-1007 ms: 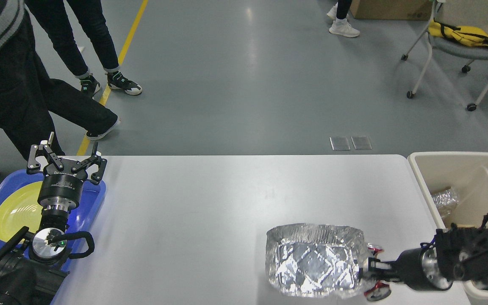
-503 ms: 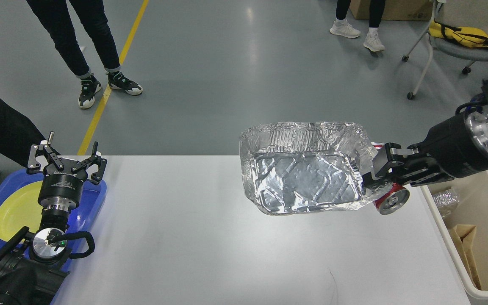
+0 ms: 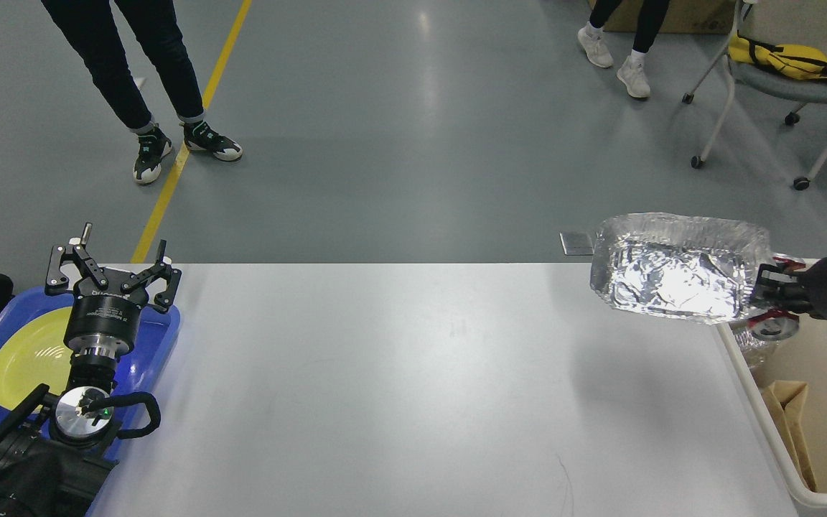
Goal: Tidy desktop
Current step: 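Lift the crumpled foil tray and drop it into the white bin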
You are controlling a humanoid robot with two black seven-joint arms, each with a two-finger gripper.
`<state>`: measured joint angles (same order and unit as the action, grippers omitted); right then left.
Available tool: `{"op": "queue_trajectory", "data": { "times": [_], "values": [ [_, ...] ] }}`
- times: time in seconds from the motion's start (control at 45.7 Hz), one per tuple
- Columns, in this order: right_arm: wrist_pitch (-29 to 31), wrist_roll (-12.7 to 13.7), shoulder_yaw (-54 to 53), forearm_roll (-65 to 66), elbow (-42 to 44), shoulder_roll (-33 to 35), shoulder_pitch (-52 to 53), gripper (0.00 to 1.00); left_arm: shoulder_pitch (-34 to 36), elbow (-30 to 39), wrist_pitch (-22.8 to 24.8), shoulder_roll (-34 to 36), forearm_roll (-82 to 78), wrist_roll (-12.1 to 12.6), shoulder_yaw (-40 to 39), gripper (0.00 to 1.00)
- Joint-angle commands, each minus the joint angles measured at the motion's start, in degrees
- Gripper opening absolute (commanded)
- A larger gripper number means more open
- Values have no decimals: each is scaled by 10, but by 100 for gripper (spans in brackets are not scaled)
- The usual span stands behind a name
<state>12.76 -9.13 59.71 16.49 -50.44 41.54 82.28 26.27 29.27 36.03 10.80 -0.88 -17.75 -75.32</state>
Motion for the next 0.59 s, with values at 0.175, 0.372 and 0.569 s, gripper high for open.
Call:
{"op": "queue_trajectory", "data": {
  "times": [0.175, 0.372, 0.569],
  "values": [
    [-48, 7, -116, -149, 378, -67, -318, 0, 0, 0, 0, 0, 0, 0, 0, 97],
    [-146, 96, -137, -280, 507, -143, -450, 0, 0, 0, 0, 0, 0, -1, 0, 97],
    [-204, 119, -144, -294, 506, -163, -474, 0, 0, 0, 0, 0, 0, 0, 0, 97]
  ]
}}
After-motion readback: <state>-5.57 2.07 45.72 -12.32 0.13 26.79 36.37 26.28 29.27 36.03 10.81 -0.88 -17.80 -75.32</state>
